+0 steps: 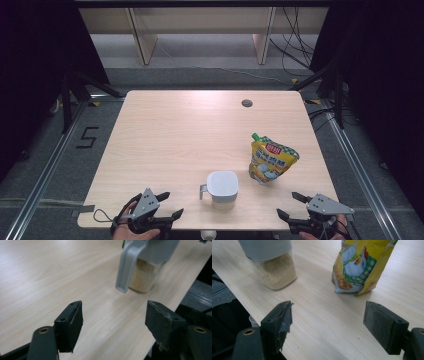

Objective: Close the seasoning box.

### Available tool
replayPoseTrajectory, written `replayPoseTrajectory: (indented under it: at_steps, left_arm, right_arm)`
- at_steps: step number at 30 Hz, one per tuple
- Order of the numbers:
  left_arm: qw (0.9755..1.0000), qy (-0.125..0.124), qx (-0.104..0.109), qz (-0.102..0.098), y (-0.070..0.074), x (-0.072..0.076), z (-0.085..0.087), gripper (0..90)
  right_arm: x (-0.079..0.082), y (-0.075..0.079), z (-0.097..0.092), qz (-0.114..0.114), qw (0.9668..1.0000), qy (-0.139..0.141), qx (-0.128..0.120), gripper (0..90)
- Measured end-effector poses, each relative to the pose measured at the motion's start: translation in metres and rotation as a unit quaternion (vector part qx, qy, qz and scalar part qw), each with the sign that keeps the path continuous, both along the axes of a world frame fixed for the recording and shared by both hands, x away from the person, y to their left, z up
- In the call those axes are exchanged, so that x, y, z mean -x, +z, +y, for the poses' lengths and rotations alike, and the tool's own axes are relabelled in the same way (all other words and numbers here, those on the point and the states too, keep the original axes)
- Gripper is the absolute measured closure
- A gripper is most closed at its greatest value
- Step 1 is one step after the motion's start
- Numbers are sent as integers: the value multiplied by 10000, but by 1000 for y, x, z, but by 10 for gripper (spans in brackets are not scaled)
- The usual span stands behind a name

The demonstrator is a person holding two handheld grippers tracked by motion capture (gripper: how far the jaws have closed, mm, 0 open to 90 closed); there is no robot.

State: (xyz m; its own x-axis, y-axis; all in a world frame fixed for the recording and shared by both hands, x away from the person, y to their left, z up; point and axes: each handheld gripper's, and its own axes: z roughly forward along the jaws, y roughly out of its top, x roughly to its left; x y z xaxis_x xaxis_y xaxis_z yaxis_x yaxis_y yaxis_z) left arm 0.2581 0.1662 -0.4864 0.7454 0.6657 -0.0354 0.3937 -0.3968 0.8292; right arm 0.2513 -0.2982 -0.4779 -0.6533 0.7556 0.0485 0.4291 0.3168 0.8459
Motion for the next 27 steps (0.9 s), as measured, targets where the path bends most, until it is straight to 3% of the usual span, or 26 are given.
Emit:
replayPoseTrajectory:
  at_steps: [3,4,5,6,7,9,12,15,18,19,21,22,24,27]
  left_arm:
    - [9993,-92,-354,4,-4,5,-1,267]
    - [9998,-47,-193,25,-6,7,-4,259]
    - [9995,-86,-312,67,-7,7,-3,250]
    - [9994,-65,-324,75,-9,8,-4,248]
    - [9987,-130,-493,27,-9,8,-3,247]
    - [9994,-18,-310,133,-12,10,-6,242]
    - [9993,-7,-341,153,-13,9,-6,241]
    - [9990,-5,-435,122,-13,7,-3,240]
    - [9993,29,-353,136,-14,5,-3,239]
    - [9993,21,-350,116,-14,5,-3,237]
    - [9991,33,-389,134,-14,5,-2,237]
    - [9994,44,-320,154,-14,6,-3,237]
    - [9991,-52,-408,107,-13,4,-2,237]
    - [9991,48,-361,207,-14,5,-4,237]
  right_arm:
    - [-1,0,-1,-39,9999,23,101,235]
    - [-2,-1,-1,30,10000,40,79,232]
    - [-3,-2,-1,20,9999,132,96,230]
    - [-1,-2,0,82,9999,40,86,226]
    - [-2,-2,0,40,9999,83,93,221]
    - [-3,-2,-1,-21,9998,51,168,208]
    - [-1,-3,1,198,9997,7,138,199]
    - [-3,-4,2,198,9996,123,132,197]
    - [-3,-4,1,143,9996,88,211,195]
    - [-1,-4,2,307,9995,35,120,195]
    - [-3,-5,1,159,9996,97,197,194]
    - [-4,-5,1,171,9996,119,191,194]
    - [-4,-5,1,259,9995,133,159,193]
    - [-4,-6,1,226,9994,75,234,191]
